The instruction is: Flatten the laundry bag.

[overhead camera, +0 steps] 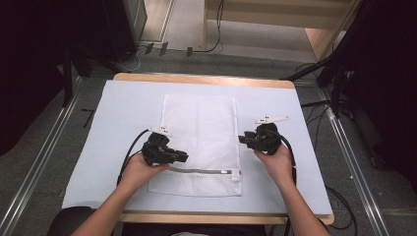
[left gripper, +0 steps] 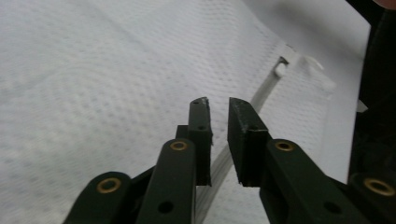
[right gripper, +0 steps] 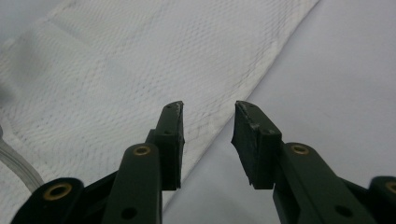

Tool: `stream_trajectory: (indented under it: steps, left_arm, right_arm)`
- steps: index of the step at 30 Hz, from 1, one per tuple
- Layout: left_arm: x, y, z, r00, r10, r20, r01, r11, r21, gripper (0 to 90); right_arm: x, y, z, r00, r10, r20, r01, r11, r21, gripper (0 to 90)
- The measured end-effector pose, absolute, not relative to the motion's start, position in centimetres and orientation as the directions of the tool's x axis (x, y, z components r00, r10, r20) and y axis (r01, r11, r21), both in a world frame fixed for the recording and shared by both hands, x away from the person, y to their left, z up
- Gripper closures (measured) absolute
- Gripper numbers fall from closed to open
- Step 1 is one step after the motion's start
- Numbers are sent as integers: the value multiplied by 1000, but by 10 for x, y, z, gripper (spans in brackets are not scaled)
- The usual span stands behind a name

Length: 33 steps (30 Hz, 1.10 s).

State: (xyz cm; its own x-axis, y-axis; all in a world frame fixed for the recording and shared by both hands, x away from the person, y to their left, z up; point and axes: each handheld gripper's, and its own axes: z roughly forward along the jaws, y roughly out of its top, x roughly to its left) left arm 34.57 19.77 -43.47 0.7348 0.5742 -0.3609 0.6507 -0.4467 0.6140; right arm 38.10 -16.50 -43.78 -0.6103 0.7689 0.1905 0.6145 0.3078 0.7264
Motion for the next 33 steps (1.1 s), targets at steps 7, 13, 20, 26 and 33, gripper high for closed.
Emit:
stream_trajectory:
  steps: [7, 13, 20, 26, 33]
  left_arm:
    - [356, 227, -432, 684, 646, -338, 683, -405, 608, 696]
    - [363, 250, -434, 625, 713, -318, 717, -362, 596, 588]
    - [371, 263, -443, 566, 772, -291, 751, -337, 567, 535]
    - [374, 265, -448, 535, 798, -277, 767, -322, 555, 546]
    - [373, 259, -451, 521, 806, -281, 775, -309, 551, 742]
  right_arm:
    - [384, -159, -455, -613, 758, 220, 642, 317, 698, 620]
    - [388, -155, -464, -612, 761, 216, 656, 335, 676, 585]
    - [391, -143, -471, -628, 756, 183, 643, 372, 669, 574]
    - [392, -137, -471, -630, 761, 157, 631, 383, 674, 634]
    - [394, -132, -469, -619, 778, 105, 630, 413, 658, 780]
